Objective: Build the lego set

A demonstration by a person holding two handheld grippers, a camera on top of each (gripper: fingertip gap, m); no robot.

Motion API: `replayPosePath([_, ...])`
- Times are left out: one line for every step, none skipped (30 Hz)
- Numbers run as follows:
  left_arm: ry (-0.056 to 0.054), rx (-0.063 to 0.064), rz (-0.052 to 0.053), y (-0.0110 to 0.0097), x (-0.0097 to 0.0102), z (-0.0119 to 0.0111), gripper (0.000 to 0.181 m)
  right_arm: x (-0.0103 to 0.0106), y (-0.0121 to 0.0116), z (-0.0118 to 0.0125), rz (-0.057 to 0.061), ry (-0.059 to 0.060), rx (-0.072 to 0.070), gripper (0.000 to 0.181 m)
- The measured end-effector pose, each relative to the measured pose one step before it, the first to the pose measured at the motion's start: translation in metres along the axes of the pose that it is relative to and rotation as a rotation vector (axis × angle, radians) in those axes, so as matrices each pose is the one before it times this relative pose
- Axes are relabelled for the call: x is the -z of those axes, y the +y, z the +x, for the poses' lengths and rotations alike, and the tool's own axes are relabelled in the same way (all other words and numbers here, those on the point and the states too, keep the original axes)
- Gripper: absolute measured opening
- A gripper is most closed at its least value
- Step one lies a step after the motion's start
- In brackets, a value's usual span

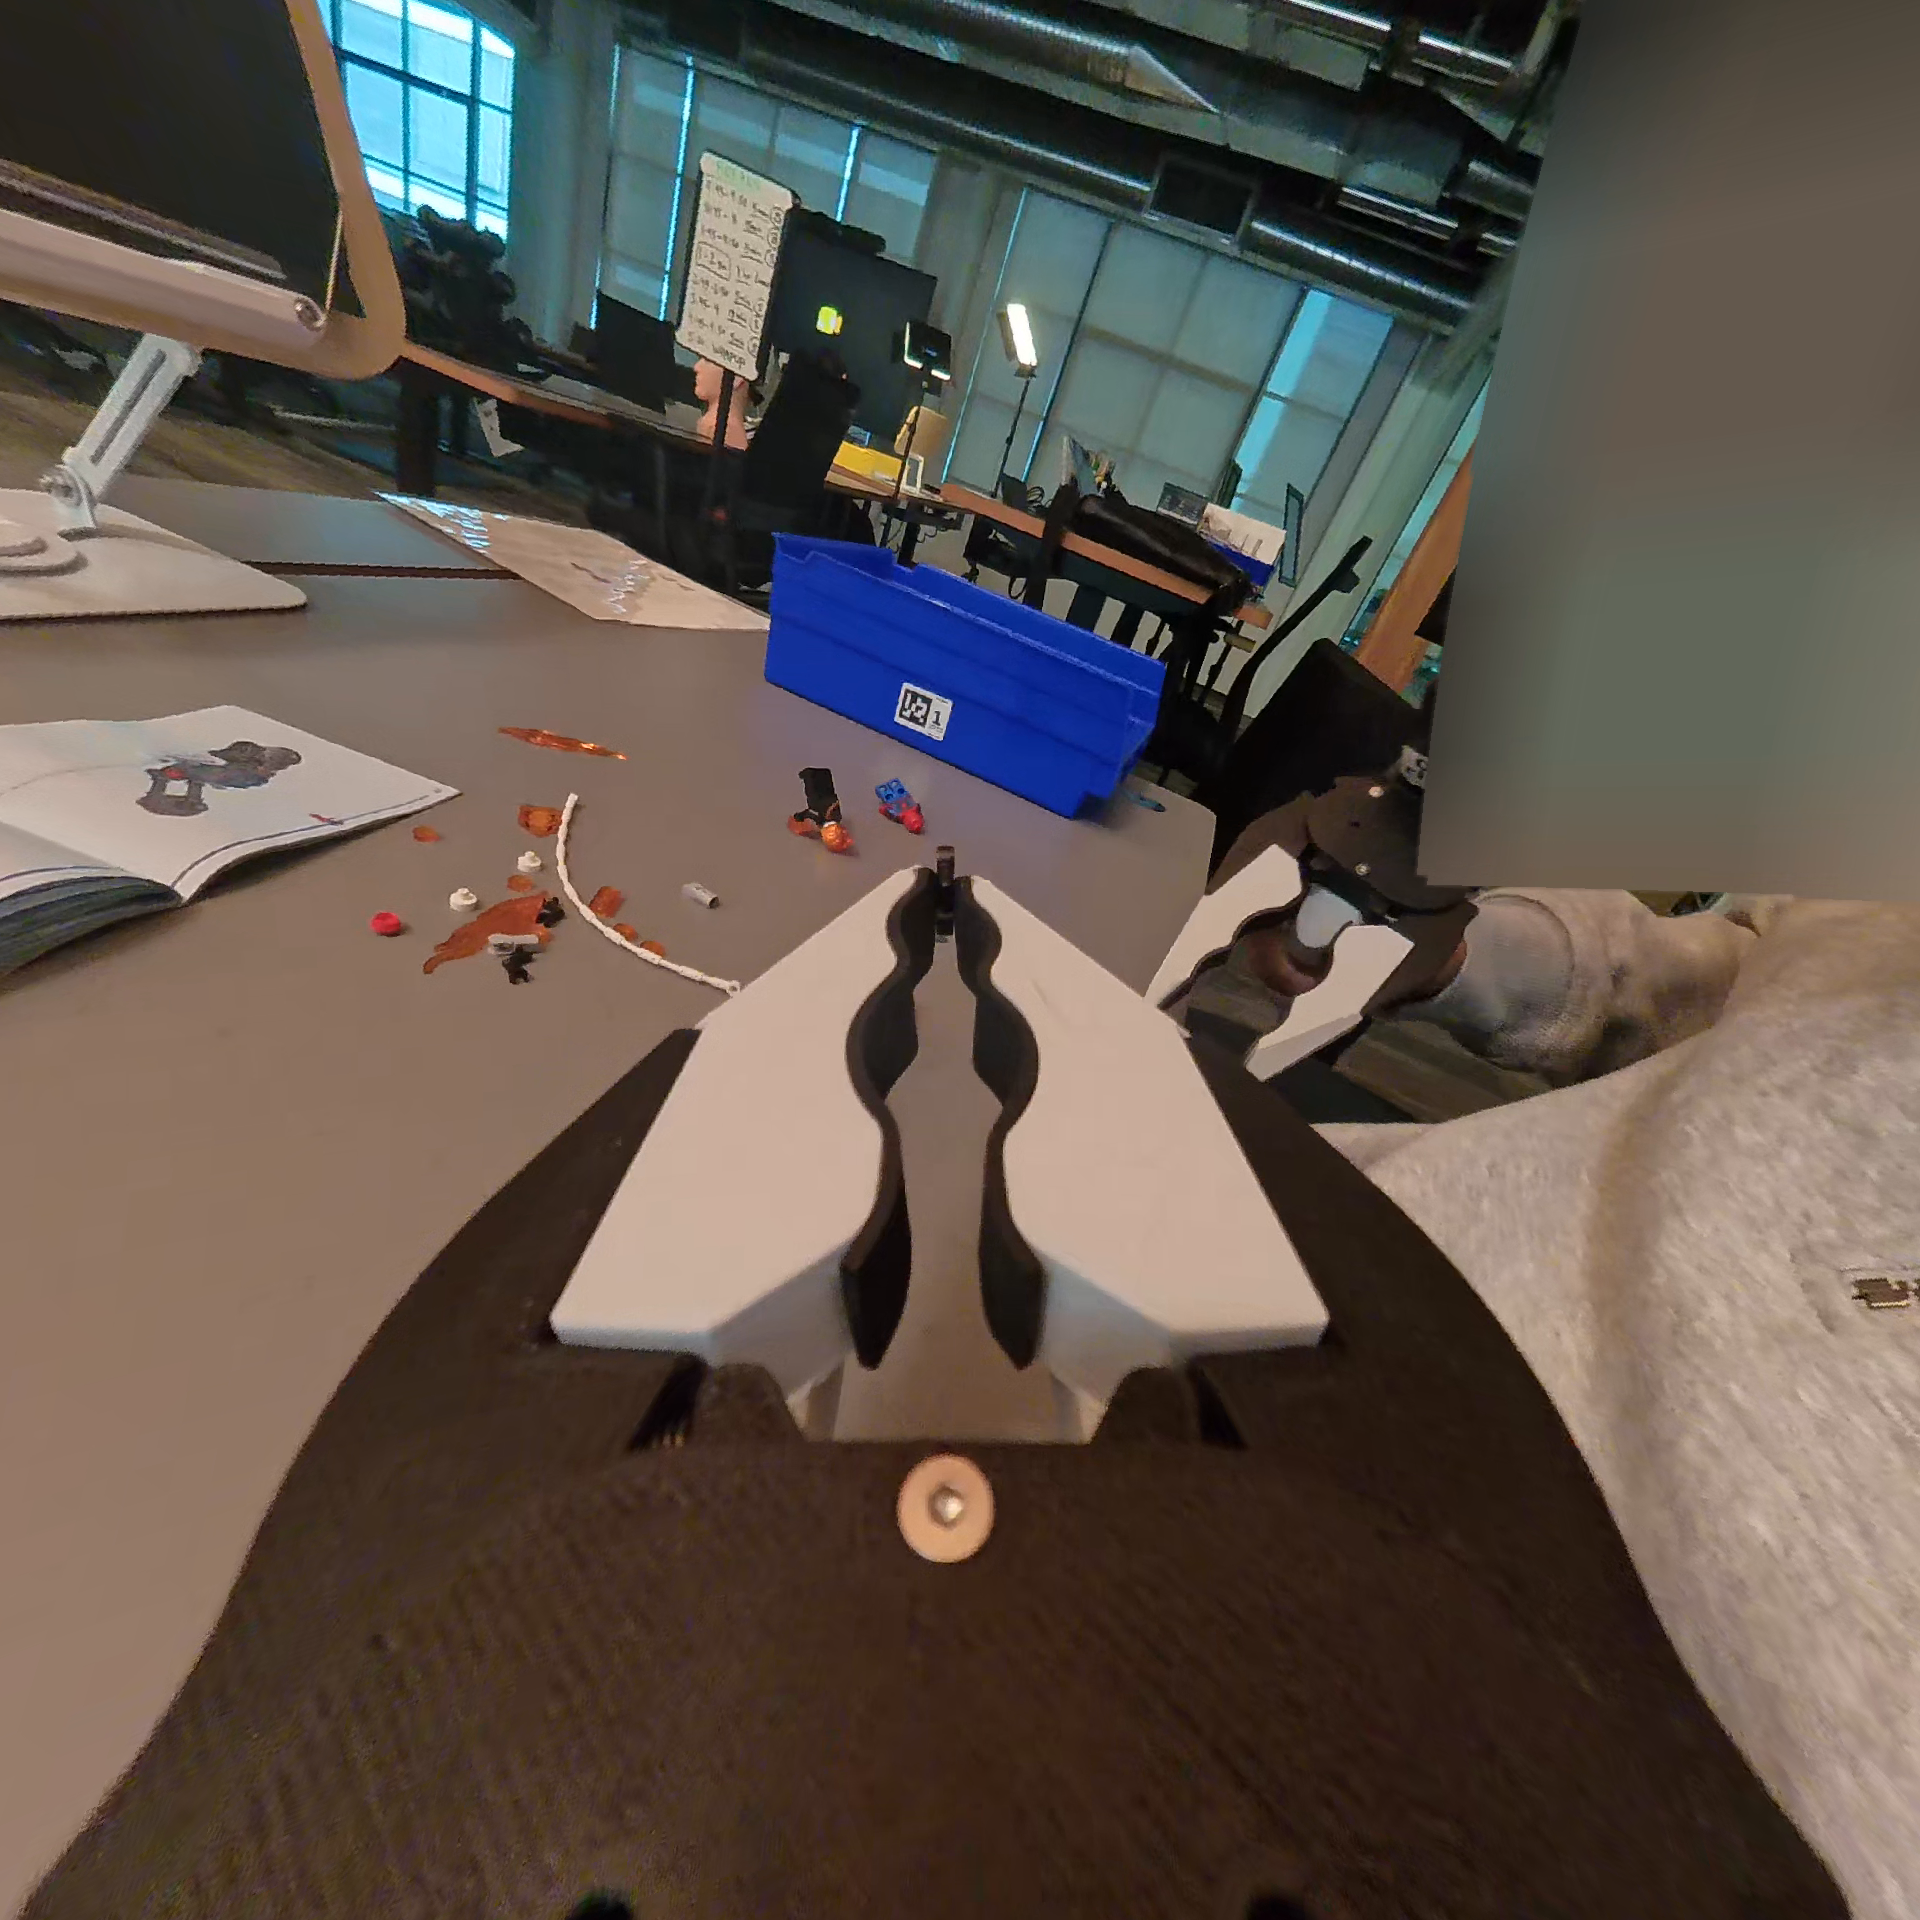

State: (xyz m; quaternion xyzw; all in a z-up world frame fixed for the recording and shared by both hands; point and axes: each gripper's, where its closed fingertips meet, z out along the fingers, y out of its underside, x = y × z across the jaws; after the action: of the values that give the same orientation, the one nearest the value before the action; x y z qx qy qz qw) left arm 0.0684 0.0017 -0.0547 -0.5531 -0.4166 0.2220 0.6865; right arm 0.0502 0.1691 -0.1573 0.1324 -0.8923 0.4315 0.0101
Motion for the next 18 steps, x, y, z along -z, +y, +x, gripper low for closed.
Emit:
replayPosePath([-0.0002,0.0020,0.0015,0.00001,0.00060,-0.00009,0.001,-0.00050,-0.00284,0.00117,0.0007,0.0370,0.0257,0.032])
replayPosePath([-0.0016,-0.0015,0.0004,-0.00008,0.00052,-0.00004,0.001,-0.00076,-0.00184,0.00007,-0.0050,0.0272,0.0368,0.029])
replayPosePath([-0.0026,-0.0041,-0.0010,0.00004,0.00060,0.00004,0.001,-0.00060,-0.00049,0.00086,-0.0150,0.0291,0.0407,0.025])
replayPosePath([-0.0033,-0.0053,-0.0020,0.00014,0.00051,-0.00025,0.001,-0.00073,-0.00006,0.00129,-0.0181,0.0281,0.0402,0.022])
replayPosePath([-0.0029,-0.0048,-0.0023,0.00018,0.00031,-0.00019,0.001,-0.00081,-0.00025,0.00058,-0.0155,0.0218,0.0367,0.019])
replayPosePath([-0.0015,-0.0032,-0.0021,0.00018,0.00033,-0.00013,0.001,-0.00124,-0.00014,0.00031,-0.0157,0.0169,0.0285,0.019])
replayPosePath([-0.0005,-0.0009,-0.0012,0.00025,0.00023,-0.00019,0.001,-0.00146,0.00026,-0.00105,-0.0157,0.0052,0.0201,0.019])
replayPosePath([0.0011,0.0014,0.0000,0.00013,0.00026,0.00002,0.001,-0.00167,0.00100,-0.00143,-0.0168,0.0011,0.0134,0.019])
replayPosePath([0.0009,0.0024,0.0008,-0.00001,0.00034,0.00003,0.001,-0.00168,0.00203,-0.00107,-0.0205,0.0032,0.0112,0.019])
replayPosePath([0.0005,0.0021,0.0010,-0.00006,0.00038,-0.00012,0.001,-0.00153,0.00236,-0.00169,-0.0183,-0.0007,0.0118,0.019])
replayPosePath([0.0000,0.0009,0.0009,-0.00017,0.00035,-0.00001,0.001,-0.00079,0.00096,-0.00171,-0.0066,-0.0019,0.0067,0.018])
replayPosePath([-0.0009,-0.0003,0.0001,-0.00010,0.00029,-0.00002,0.001,-0.00011,0.00012,-0.00159,-0.0011,-0.0024,0.0020,0.017])
replayPosePath([-0.0012,-0.0011,-0.0002,0.00005,0.00018,-0.00013,0.001,-0.00013,0.00038,-0.00169,-0.0033,-0.0048,0.0021,0.014])
replayPosePath([-0.0011,-0.0007,-0.0003,0.00006,0.00010,-0.00014,0.001,-0.00018,0.00029,-0.00167,-0.0043,-0.0047,0.0039,0.013])
replayPosePath([0.0002,0.0007,-0.0008,0.00029,-0.00002,-0.00004,0.001,-0.00031,0.00000,-0.00072,-0.0036,0.0008,0.0050,0.013])
replayPosePath([0.0012,0.0020,-0.0010,0.00026,-0.00026,0.00003,0.001,-0.00026,-0.00001,-0.00012,-0.0046,0.0028,0.0051,0.014])
replayPosePath([0.0013,0.0021,-0.0008,0.00024,-0.00027,0.00004,0.001,-0.00002,-0.00003,-0.00037,-0.0056,-0.0014,0.0033,0.014])
replayPosePath([0.0008,0.0009,-0.0007,0.00028,-0.00017,0.00008,0.001,0.00005,0.00001,-0.00120,-0.0038,-0.0107,-0.0013,0.018])
